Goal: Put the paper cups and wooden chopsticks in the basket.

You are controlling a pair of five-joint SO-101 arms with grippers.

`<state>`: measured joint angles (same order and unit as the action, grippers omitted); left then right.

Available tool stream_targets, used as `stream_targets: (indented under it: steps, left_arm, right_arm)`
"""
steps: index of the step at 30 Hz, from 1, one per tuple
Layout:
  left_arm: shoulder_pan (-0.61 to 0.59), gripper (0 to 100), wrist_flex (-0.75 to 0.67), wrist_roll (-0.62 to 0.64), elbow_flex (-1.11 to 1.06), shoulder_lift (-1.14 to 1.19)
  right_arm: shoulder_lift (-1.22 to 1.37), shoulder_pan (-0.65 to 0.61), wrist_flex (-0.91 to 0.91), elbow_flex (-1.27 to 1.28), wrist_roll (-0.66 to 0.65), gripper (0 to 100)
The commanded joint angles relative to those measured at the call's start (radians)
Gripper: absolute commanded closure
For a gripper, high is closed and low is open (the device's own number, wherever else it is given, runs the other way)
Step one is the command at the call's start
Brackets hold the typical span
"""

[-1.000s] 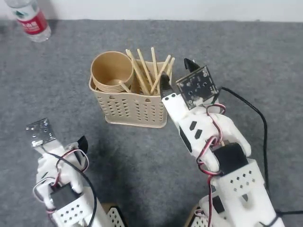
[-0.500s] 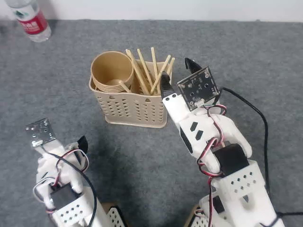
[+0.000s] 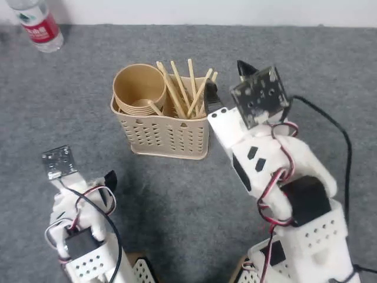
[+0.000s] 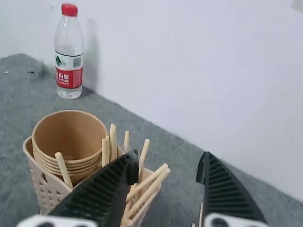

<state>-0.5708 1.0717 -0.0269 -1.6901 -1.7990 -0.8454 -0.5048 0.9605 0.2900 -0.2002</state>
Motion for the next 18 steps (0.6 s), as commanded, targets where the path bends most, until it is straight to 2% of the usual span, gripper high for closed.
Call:
stream_targets:
  steps: [1, 5, 12, 18]
  left_arm:
    - [0.017, 70, 0.021, -0.011, 0.007, -0.014]
    - [0.015, 70, 0.026, -0.011, 0.007, -0.014]
    - [0.014, 70, 0.035, -0.011, 0.007, -0.014]
    - [0.014, 70, 0.035, -0.011, 0.007, -0.014]
  right_arm:
    - [0.048, 0.015, 0.154, -0.198, -0.006, 79.4]
    - [0.058, 0.047, 0.266, -0.313, -0.012, 79.4]
    - [0.065, 0.174, 0.338, -0.399, -0.012, 79.4]
    - [0.064, 0.182, 0.36, -0.402, -0.012, 79.4]
